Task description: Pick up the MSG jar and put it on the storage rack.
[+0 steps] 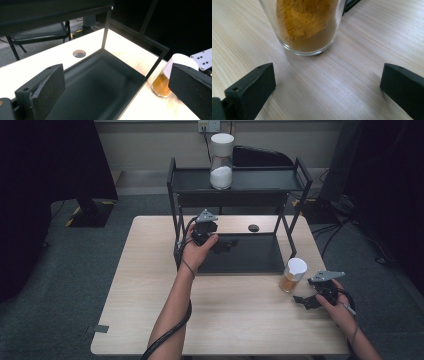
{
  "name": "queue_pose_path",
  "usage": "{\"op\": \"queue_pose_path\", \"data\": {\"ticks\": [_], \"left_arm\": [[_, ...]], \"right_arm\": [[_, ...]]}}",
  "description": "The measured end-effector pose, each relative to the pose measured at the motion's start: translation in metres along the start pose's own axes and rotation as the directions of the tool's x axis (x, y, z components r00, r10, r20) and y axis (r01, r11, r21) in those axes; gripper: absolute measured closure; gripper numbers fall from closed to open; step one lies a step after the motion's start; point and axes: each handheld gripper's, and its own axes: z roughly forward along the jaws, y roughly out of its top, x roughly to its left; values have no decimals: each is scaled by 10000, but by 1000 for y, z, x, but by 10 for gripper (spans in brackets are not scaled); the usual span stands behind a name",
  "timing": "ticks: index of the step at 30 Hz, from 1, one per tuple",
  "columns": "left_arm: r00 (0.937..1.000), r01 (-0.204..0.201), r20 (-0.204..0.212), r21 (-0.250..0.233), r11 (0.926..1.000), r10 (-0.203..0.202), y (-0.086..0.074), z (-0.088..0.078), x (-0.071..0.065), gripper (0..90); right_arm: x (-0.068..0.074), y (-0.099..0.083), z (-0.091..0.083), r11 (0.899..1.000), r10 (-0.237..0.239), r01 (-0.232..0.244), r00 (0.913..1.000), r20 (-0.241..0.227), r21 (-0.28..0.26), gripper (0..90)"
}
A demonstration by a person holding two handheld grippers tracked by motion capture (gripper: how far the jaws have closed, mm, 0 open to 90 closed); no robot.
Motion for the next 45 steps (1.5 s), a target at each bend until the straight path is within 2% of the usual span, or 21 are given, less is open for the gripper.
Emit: {"op": "queue_pose_path", "data": {"ticks": [9,16,26,41,45], "left_arm": [[9995,273,140,204,9994,-276,-19,10,5,3],[9976,664,162,382,9971,-670,-42,17,10,3],[9957,897,156,591,9942,-908,-63,22,14,3],[9932,1101,280,836,9904,-1128,-88,26,17,4],[9946,985,235,983,9903,-1013,-91,26,15,4]], "right_arm": [[0,0,0,10000,0,0,10000,0,1,0],[0,0,0,10000,0,0,10000,0,-1,0],[0,0,0,10000,1,-1,10000,2,0,0],[0,0,0,10000,3,-3,10000,8,-4,0],[0,0,0,10000,2,-2,10000,9,-5,0]]}}
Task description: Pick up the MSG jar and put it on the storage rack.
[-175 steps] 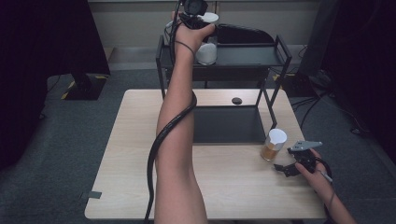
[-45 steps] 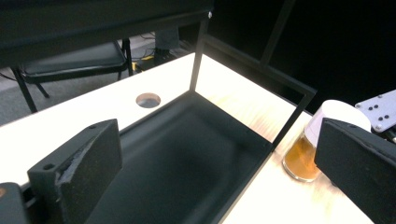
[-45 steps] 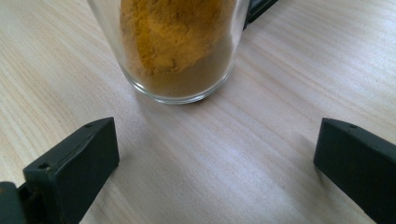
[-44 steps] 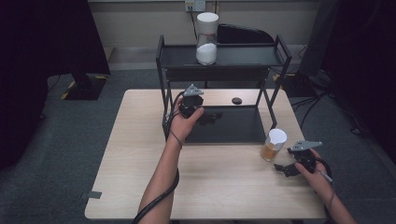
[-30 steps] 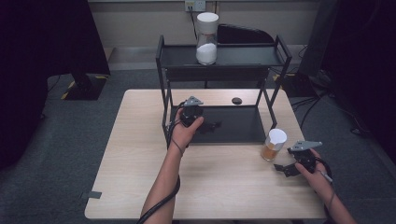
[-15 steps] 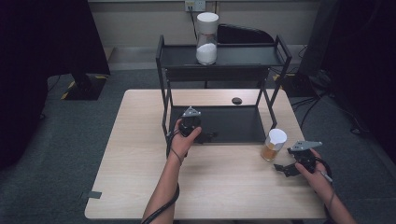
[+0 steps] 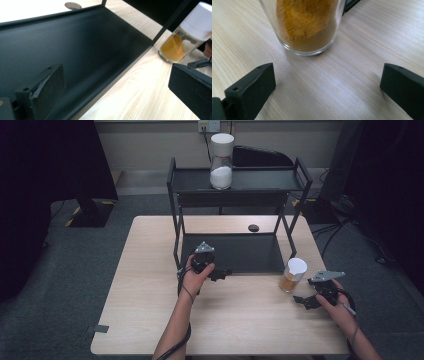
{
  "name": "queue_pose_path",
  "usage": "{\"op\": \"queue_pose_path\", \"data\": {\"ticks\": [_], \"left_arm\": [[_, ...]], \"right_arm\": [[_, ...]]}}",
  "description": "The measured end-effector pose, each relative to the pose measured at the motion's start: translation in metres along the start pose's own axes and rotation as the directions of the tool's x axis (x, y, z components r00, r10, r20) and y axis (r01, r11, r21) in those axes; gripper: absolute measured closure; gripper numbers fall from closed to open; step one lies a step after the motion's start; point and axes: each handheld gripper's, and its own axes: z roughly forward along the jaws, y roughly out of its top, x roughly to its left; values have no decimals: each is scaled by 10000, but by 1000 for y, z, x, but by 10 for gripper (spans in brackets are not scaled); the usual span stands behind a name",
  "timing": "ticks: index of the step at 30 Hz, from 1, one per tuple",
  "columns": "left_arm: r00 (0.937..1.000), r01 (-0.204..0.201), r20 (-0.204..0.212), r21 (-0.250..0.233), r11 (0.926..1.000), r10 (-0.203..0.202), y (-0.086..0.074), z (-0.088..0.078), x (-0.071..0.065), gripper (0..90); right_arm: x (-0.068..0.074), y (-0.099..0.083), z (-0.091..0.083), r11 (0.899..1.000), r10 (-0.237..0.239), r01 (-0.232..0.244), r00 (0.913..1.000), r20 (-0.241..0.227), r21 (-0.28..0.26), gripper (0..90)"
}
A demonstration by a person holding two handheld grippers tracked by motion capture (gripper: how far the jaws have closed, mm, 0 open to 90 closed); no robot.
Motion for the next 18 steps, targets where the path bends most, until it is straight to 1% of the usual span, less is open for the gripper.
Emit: {"op": "queue_pose_path", "data": {"ticks": [5,8,18], "left_arm": [[9999,-55,-102,100,9999,56,-5,-2,-1,4],[9999,-40,-108,74,10000,40,-9,-4,-1,5],[9977,-465,-476,388,9982,483,-18,-12,-9,6]], "right_arm": [[0,0,0,10000,2,-2,10000,2,2,0],[0,0,0,10000,3,-3,10000,4,1,0],[0,0,0,10000,9,-9,10000,10,0,0]]}}
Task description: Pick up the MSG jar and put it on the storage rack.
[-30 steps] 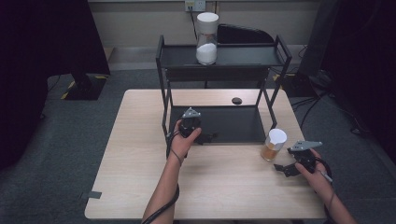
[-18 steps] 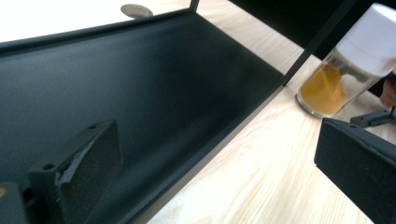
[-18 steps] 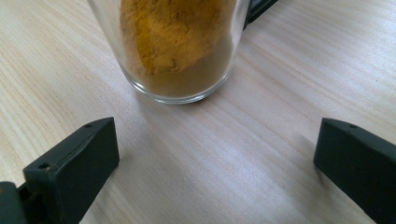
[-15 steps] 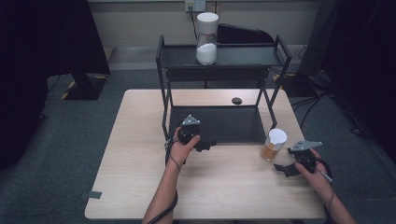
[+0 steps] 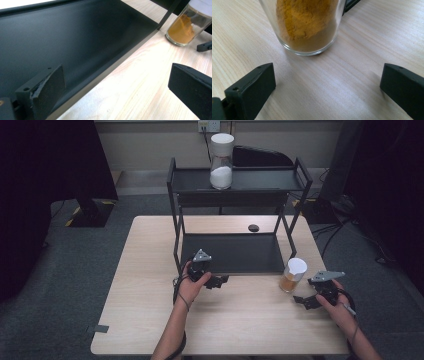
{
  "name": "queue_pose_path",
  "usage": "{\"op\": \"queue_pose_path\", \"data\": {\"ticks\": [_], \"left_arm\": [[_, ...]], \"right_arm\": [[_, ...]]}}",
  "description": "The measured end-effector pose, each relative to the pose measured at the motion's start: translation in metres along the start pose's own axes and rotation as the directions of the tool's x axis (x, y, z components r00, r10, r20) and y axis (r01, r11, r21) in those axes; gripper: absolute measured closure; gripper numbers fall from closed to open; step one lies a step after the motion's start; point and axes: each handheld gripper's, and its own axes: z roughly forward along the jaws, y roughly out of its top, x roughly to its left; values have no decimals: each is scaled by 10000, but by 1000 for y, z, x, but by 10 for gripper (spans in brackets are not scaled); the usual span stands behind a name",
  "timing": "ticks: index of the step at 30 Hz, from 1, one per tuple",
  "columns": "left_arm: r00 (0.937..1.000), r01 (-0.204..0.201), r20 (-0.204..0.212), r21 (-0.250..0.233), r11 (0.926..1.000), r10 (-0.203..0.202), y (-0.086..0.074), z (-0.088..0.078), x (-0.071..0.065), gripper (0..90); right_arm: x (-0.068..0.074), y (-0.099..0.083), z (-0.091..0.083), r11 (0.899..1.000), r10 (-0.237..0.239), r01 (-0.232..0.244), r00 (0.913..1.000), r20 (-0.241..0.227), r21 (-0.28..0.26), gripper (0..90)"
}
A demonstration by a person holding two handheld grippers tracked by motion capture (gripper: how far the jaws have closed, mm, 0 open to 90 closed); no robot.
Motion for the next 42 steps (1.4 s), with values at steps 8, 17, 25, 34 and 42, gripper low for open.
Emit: {"op": "queue_pose_path", "data": {"ticks": [8,17,25,34,42], "left_arm": [[9999,135,1,4,9999,-135,-15,-7,-1,7],[9988,219,-434,77,9997,-215,-30,-18,-5,8],[9945,314,-1009,334,9989,-279,-41,-31,-14,11],[9869,277,-1600,576,9980,-182,-53,-39,-25,13],[9671,-122,-2508,1243,9922,434,-58,-41,-47,16]], "right_arm": [[0,0,0,10000,-3,3,10000,5,-3,0],[0,0,0,10000,2,-2,10000,6,-2,0],[0,0,0,10000,4,-4,10000,9,-1,0],[0,0,0,10000,9,-9,10000,10,-1,0],[0,0,0,10000,11,-11,10000,11,0,0]]}}
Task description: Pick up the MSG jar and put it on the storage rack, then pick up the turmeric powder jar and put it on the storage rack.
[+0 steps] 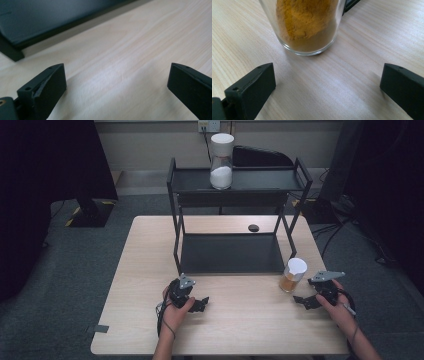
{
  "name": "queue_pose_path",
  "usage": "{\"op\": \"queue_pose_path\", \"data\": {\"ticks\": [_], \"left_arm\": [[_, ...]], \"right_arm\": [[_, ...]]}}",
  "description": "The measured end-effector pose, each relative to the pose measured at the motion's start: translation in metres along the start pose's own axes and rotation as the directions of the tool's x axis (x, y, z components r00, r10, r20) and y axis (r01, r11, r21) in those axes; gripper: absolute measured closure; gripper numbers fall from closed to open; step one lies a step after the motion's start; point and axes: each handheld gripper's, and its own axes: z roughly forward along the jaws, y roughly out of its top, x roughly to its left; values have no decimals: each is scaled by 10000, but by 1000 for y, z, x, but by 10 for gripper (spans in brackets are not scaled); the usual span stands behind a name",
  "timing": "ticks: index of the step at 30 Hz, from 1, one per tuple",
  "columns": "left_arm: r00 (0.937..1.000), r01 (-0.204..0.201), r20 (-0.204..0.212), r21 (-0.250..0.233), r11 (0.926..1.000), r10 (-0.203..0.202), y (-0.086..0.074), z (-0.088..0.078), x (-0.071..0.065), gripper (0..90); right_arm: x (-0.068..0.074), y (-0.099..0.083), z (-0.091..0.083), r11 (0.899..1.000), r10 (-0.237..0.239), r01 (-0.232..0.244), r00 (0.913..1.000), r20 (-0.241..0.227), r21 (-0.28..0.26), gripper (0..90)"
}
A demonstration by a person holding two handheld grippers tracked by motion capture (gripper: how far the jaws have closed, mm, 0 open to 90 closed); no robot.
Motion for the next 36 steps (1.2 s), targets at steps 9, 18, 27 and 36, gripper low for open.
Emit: {"op": "queue_pose_path", "data": {"ticks": [9,18,27,36], "left_arm": [[9991,-137,-381,501,9986,157,3,-2,-12,3],[9993,-125,-341,493,9987,142,2,-2,-11,0],[9993,-118,-339,490,9987,135,2,-2,-11,0],[9993,-126,-336,509,9986,143,3,-2,-11,0]], "right_arm": [[0,0,0,10000,0,0,10000,-2,0,0],[0,0,0,10000,3,-3,10000,-5,14,0],[0,0,0,10000,10,-10,10000,-4,14,0],[1,12,1,9996,-124,125,9999,-41,257,14]]}}
